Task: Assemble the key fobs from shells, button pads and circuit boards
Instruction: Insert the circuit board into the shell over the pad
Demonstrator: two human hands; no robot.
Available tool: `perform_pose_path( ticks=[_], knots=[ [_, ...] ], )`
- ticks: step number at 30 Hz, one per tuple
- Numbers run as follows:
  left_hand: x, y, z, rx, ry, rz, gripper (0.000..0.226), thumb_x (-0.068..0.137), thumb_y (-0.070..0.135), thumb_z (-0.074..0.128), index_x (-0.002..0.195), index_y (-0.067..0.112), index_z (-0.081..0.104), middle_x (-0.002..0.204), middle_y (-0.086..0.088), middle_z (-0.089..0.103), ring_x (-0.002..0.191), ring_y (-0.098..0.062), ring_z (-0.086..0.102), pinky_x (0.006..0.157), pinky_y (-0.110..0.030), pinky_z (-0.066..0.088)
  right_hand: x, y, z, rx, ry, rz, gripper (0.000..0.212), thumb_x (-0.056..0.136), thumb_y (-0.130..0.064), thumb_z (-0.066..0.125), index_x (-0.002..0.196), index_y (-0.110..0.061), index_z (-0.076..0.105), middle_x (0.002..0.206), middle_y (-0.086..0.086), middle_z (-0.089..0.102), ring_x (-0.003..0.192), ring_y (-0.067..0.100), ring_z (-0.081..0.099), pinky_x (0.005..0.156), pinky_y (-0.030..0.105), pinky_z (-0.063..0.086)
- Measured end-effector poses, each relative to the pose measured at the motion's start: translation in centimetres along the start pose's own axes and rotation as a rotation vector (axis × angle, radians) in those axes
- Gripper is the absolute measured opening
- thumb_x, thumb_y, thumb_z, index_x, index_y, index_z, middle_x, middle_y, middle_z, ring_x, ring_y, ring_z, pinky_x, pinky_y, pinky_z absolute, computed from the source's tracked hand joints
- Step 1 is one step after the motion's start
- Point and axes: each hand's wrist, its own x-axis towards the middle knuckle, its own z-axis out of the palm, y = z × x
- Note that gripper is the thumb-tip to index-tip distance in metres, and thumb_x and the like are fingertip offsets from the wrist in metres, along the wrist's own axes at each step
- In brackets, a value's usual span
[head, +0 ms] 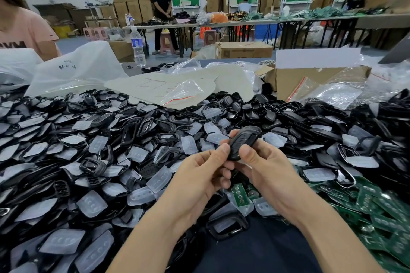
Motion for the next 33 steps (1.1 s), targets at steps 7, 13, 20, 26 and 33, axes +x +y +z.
perform_pose_path(
  ticks=[7,13,20,26,33],
  knots=[
    [-0.3,-0.4,-0.1,0.566,0.210,0.384,0.019,0.088,0.044,0.070,0.084,0.026,0.072,0.071,-0.003,0.069,0.061,-0.017,0.058,0.057,-0.034,0.050,-0.2,-0.5,-0.1,0.089,-0.076,0.009,0.054,0.084,-0.027,0.070,0.134,-0.010,0.058,0.133,0.012,0.067,0.121,0.026,0.065,0.094,0.034,0.056],
    [-0.4,-0.8,-0.6,0.920,0.271,0.647,0.019,0.089,0.047,0.062,0.092,0.029,0.067,0.093,0.017,0.066,0.087,-0.007,0.066,0.073,-0.022,0.052,-0.1,-0.3,-0.2,-0.034,0.089,-0.076,0.028,0.080,-0.030,0.079,0.107,-0.027,0.073,0.113,0.013,0.075,0.105,0.028,0.072,0.082,0.036,0.061],
    [-0.2,-1.2,-1.0,0.980,0.261,0.681,0.006,0.097,0.043,0.061,0.098,0.037,0.060,0.097,0.019,0.061,0.090,-0.005,0.061,0.074,-0.010,0.044,-0.2,0.1,-0.1,-0.149,0.115,-0.139,0.025,0.076,-0.040,0.081,0.097,-0.029,0.071,0.098,0.008,0.074,0.098,0.025,0.074,0.087,0.033,0.060],
    [-0.2,-1.2,-0.5,0.910,0.242,0.674,0.013,0.091,0.047,0.061,0.103,0.044,0.059,0.102,0.018,0.061,0.095,-0.007,0.062,0.074,-0.010,0.045,-0.2,0.3,0.0,-0.160,0.120,-0.159,0.013,0.081,-0.033,0.076,0.094,-0.033,0.071,0.099,0.010,0.074,0.102,0.031,0.073,0.086,0.032,0.060],
    [-0.2,-1.3,-0.4,0.907,0.317,0.674,0.016,0.092,0.027,0.070,0.095,0.039,0.062,0.097,0.019,0.062,0.092,-0.005,0.062,0.073,-0.010,0.044,-0.2,0.6,0.3,-0.137,0.114,-0.158,0.014,0.077,-0.032,0.074,0.091,-0.033,0.072,0.091,0.003,0.073,0.093,0.023,0.073,0.084,0.029,0.060]
  ],
)
